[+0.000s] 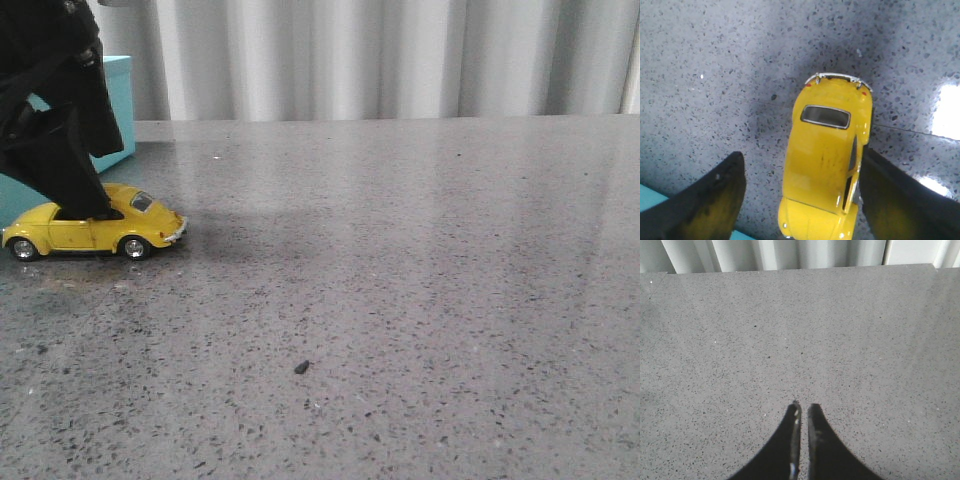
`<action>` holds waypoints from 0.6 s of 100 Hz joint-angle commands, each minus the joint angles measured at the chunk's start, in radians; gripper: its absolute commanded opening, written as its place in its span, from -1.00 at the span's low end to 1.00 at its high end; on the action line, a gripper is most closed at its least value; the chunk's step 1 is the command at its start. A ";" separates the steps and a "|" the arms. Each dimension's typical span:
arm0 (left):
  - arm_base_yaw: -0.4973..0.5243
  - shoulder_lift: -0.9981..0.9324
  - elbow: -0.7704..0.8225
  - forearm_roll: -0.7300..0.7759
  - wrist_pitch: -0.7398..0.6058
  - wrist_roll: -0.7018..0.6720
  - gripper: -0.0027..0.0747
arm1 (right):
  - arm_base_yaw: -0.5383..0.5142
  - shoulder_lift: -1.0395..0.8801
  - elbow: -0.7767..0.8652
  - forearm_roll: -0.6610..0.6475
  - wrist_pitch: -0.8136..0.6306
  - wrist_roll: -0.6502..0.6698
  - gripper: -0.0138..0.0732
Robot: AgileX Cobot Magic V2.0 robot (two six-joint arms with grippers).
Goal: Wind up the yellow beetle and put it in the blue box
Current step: 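Lower the left gripper over the car and grasp it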
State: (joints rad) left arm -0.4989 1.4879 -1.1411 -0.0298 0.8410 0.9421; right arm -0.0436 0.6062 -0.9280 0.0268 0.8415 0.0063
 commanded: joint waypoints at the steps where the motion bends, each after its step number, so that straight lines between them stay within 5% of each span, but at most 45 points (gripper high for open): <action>1: -0.007 -0.017 -0.030 -0.007 -0.028 -0.005 0.24 | 0.001 0.000 -0.023 -0.002 -0.067 -0.006 -0.78; 60: -0.007 0.047 -0.030 0.005 0.004 -0.005 0.12 | 0.001 0.000 -0.023 -0.002 -0.067 -0.006 -0.78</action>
State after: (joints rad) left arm -0.4989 1.5664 -1.1415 -0.0229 0.8659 0.9421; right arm -0.0436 0.6062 -0.9280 0.0268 0.8415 0.0063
